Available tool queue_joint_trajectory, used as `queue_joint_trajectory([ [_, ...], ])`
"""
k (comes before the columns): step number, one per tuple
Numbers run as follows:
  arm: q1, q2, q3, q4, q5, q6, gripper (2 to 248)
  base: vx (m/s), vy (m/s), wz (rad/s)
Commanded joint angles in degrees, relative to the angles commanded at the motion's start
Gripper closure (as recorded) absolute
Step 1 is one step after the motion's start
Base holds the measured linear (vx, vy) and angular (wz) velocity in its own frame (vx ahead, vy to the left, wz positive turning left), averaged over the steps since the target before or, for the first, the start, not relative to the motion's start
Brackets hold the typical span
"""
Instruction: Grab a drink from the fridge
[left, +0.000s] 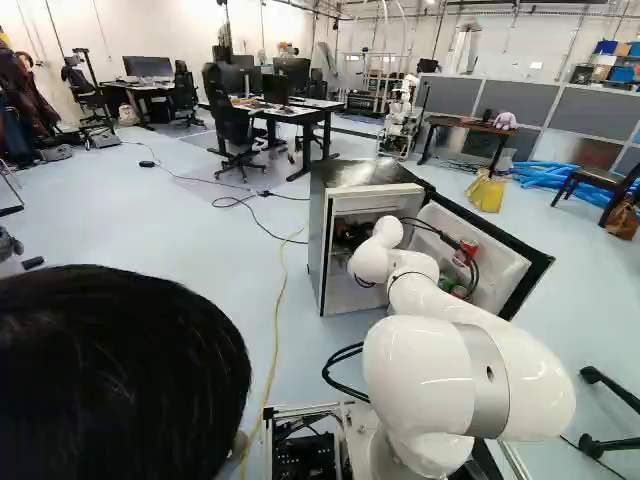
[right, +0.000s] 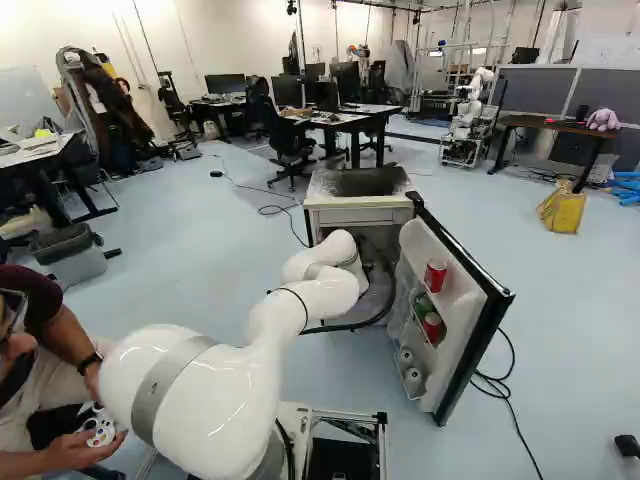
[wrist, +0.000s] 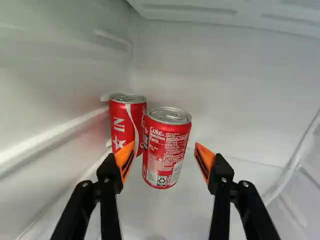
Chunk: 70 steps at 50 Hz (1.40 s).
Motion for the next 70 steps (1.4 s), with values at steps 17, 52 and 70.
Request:
queue_joint_trajectory([
  [17, 0.1, -0.4, -0.7, 0.0, 0.0, 0.0, 75, 0.000, 0.000, 0.000],
  [52, 0.2, -0.8, -1.5, 0.0, 0.0, 0.0, 75, 0.000, 0.000, 0.000],
  [70, 0.2, -1.0, -2.0, 0.0, 0.0, 0.0, 75, 0.000, 0.000, 0.000],
])
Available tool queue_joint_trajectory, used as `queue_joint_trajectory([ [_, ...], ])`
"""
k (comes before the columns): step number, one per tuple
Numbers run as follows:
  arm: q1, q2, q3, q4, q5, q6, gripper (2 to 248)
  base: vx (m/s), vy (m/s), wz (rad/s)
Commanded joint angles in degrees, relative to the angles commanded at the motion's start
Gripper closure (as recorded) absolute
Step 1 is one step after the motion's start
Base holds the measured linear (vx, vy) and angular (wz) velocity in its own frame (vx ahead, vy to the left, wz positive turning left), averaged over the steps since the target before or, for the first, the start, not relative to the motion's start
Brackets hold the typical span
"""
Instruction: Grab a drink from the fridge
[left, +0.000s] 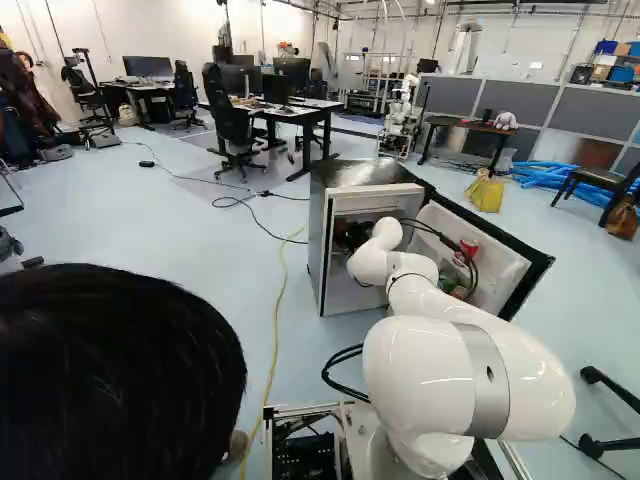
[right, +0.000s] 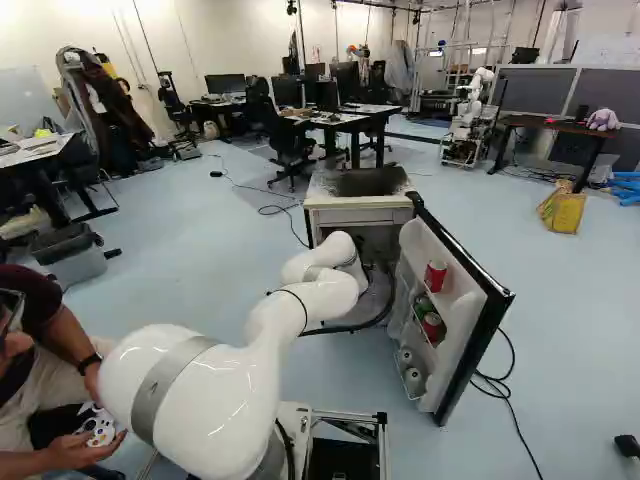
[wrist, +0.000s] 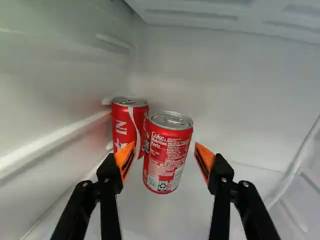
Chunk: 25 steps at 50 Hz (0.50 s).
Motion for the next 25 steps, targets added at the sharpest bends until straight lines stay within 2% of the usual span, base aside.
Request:
queue_joint_trajectory([
  [15, 0.0, 0.0, 0.0, 0.0, 0.0, 0.0, 81, 0.000, 0.000, 0.000],
  [16, 0.0, 0.0, 0.0, 0.0, 0.0, 0.0, 118, 0.000, 0.000, 0.000],
  [20, 0.0, 0.0, 0.0, 0.0, 0.0, 0.0, 118, 0.000, 0.000, 0.000],
  [21, 0.0, 0.0, 0.0, 0.0, 0.0, 0.0, 151, 0.000, 0.000, 0.000],
  [25, 0.0, 0.0, 0.0, 0.0, 0.0, 0.0, 151, 0.000, 0.000, 0.000],
])
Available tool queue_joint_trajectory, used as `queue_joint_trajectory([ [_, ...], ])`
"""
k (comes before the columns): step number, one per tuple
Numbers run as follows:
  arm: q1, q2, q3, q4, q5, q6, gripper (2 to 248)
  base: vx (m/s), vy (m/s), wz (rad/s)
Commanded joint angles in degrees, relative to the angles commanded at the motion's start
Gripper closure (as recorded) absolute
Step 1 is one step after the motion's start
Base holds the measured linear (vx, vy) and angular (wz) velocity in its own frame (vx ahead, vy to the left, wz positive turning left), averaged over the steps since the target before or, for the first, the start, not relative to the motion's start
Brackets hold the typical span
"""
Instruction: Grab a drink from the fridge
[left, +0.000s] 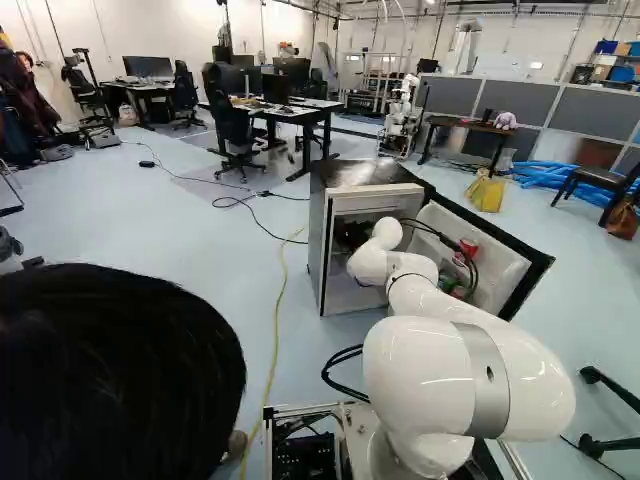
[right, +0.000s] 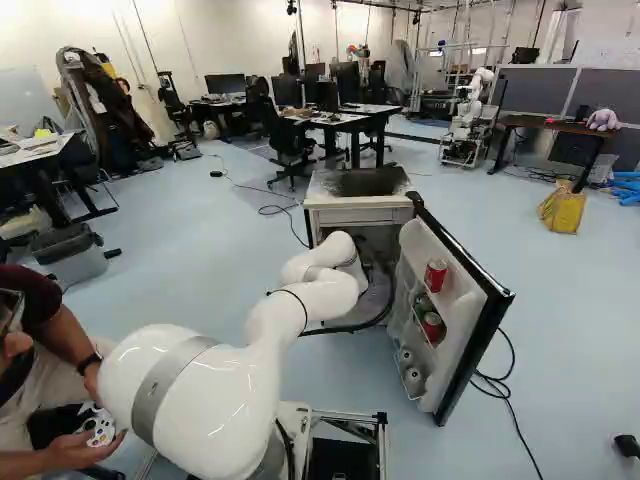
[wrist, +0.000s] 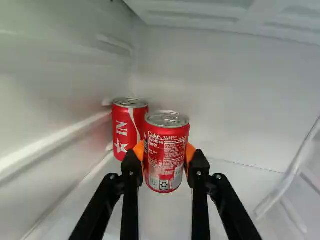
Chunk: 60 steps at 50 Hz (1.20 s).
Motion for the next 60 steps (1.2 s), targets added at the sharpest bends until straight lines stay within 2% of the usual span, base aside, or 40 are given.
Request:
queue_joint_trajectory([
  [21, 0.0, 0.1, 0.2, 0.0, 0.0, 0.0, 153, 0.000, 0.000, 0.000],
  [35, -0.1, 1.1, 2.2, 0.0, 0.0, 0.0, 153, 0.000, 0.000, 0.000],
  [47, -0.3, 3.3, 6.3, 0.0, 0.0, 0.0, 153, 0.000, 0.000, 0.000],
  [60, -0.5, 7.3, 13.3, 0.0, 0.0, 0.0, 153, 0.000, 0.000, 0.000],
])
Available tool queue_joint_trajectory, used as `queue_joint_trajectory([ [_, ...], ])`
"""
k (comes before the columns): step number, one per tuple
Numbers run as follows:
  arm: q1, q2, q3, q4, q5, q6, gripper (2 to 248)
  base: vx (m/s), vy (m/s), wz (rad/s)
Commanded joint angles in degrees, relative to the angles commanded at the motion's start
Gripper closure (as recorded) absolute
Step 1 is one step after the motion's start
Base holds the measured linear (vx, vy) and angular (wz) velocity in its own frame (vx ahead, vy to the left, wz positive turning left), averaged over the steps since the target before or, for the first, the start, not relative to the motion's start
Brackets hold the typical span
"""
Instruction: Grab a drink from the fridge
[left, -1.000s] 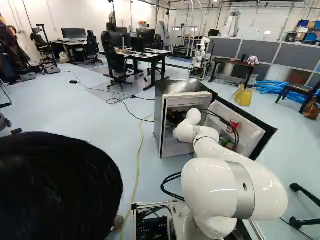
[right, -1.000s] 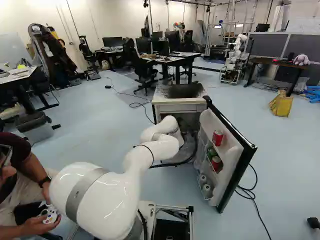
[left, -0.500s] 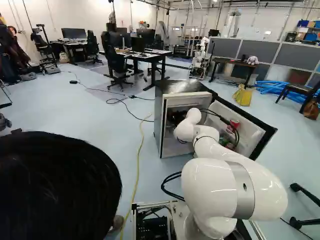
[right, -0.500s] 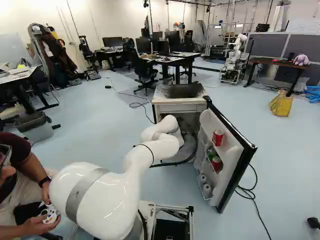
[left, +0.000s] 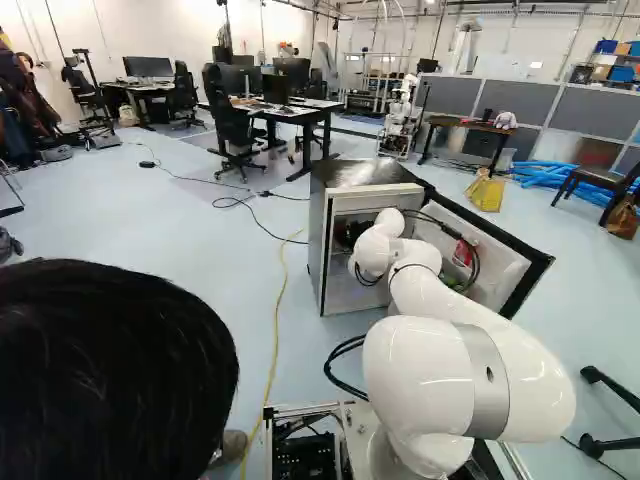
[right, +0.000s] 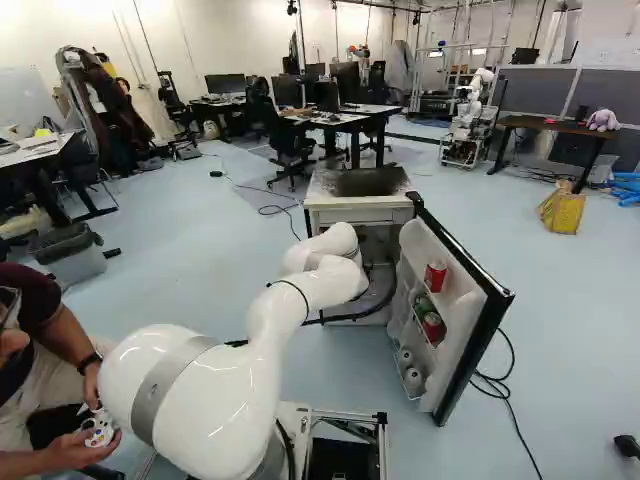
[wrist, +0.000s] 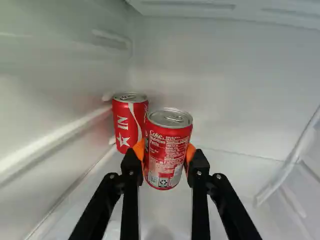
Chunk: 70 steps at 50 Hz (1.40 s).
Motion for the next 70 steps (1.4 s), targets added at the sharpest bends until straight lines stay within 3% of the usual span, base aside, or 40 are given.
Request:
queue_joint_trajectory([
  [29, -0.7, 14.3, 21.8, 0.0, 0.0, 0.0, 153, 0.000, 0.000, 0.000],
  [70, -2.1, 25.0, 40.9, 0.0, 0.0, 0.0, 153, 0.000, 0.000, 0.000],
])
